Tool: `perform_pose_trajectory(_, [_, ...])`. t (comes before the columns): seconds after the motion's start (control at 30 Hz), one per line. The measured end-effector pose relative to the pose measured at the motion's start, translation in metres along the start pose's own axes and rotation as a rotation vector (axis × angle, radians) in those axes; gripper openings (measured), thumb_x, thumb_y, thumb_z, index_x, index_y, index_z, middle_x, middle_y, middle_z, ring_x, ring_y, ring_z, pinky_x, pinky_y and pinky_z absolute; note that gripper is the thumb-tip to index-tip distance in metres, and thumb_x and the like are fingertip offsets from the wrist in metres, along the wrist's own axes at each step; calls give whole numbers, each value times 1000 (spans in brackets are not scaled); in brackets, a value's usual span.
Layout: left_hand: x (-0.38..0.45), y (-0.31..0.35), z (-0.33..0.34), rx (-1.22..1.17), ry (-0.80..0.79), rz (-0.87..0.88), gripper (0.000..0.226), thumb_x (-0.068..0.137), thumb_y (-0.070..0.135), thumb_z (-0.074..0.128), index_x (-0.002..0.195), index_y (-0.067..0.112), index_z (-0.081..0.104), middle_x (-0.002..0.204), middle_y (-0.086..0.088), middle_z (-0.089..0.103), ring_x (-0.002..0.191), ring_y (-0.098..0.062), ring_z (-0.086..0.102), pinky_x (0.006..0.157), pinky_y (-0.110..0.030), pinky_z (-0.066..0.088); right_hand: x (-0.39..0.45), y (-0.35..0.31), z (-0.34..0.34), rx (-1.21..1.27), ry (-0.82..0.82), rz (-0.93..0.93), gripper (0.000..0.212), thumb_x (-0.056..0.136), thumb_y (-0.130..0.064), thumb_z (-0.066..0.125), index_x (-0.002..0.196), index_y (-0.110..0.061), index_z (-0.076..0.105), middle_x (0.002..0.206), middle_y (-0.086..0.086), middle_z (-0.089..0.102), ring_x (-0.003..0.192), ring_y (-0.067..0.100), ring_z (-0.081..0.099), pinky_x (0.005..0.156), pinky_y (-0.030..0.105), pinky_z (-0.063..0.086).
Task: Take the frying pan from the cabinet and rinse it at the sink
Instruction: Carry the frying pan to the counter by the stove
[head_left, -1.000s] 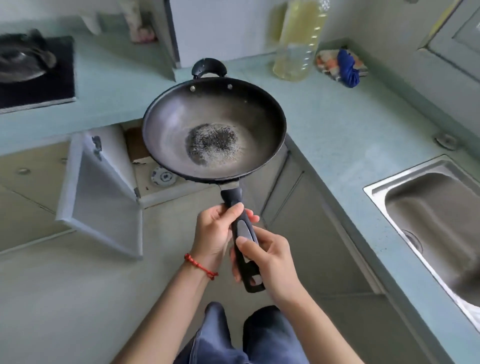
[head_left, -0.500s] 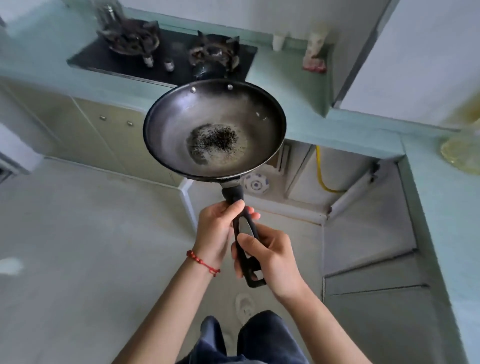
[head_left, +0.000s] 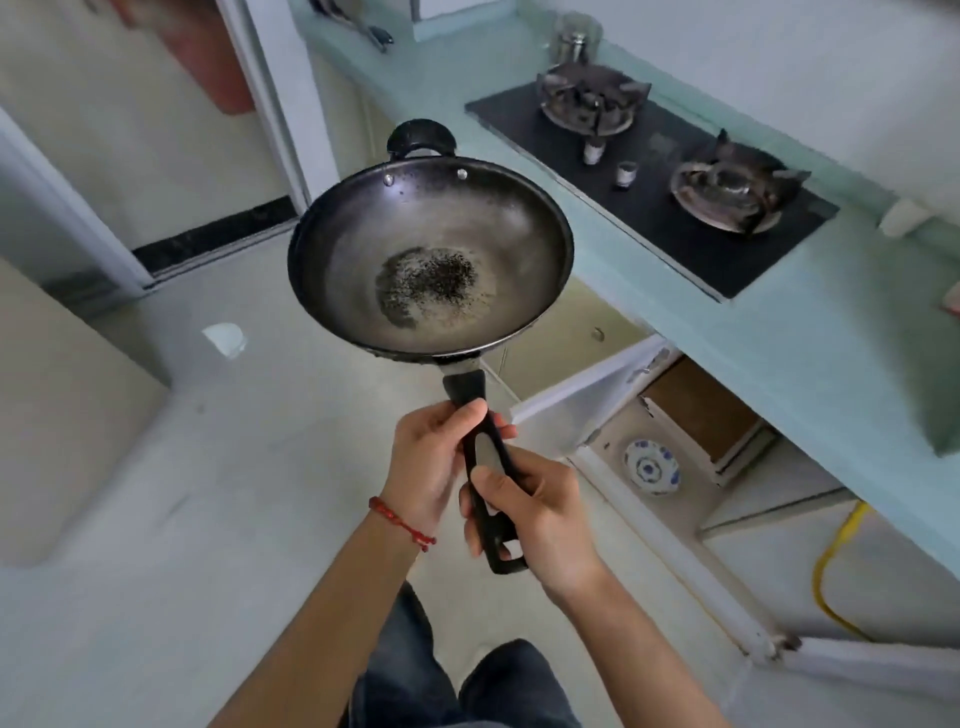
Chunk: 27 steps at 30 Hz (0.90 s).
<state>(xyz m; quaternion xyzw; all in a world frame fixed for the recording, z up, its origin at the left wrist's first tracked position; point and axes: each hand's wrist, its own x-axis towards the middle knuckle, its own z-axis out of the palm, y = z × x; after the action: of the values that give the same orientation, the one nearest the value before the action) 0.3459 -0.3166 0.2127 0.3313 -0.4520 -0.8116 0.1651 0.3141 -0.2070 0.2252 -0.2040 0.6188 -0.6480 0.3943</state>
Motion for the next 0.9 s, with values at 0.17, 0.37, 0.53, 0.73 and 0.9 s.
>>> perform_pose_trajectory(0.17, [37, 25, -44, -8, 141, 43, 23, 87, 10, 52, 70, -1, 64, 62, -7, 69, 68, -19, 69, 68, -31, 58, 61, 0, 32, -61, -132, 33, 16, 90, -5, 50, 75, -4, 56, 61, 8, 60, 40, 23, 54, 45, 28, 48])
perform_pose_trajectory(0.37, [106, 74, -110, -41, 204, 53, 20, 87, 10, 52, 75, -2, 63, 63, -4, 70, 69, -20, 70, 66, -30, 57, 157, -3, 89, -154, -191, 61, 15, 87, -15, 51, 79, -4, 58, 60, 2, 61, 44, 23, 55, 50, 28, 49])
perform_pose_trajectory(0.53, [162, 125, -164, -22, 210, 34, 19, 87, 10, 52, 76, -3, 62, 62, -4, 70, 69, -21, 71, 68, -32, 58, 230, -13, 145, -149, -186, 67, 16, 91, -11, 51, 79, -4, 57, 59, 1, 62, 43, 23, 56, 52, 30, 51])
perform_pose_trajectory(0.73, [229, 174, -202, -30, 205, 24, 18, 87, 10, 52, 80, -5, 61, 63, -5, 70, 69, -21, 71, 67, -32, 58, 310, -25, 185, -179, -180, 56, 17, 92, -13, 51, 79, -4, 59, 60, 1, 64, 44, 23, 57, 52, 27, 51])
perform_pose_trajectory(0.9, [288, 202, -212, -37, 209, 21, 18, 88, 10, 52, 81, -5, 61, 65, -7, 70, 67, -21, 71, 63, -30, 58, 376, -34, 192, -201, -174, 57, 20, 88, -21, 52, 81, -3, 60, 61, 1, 65, 46, 22, 58, 53, 27, 51])
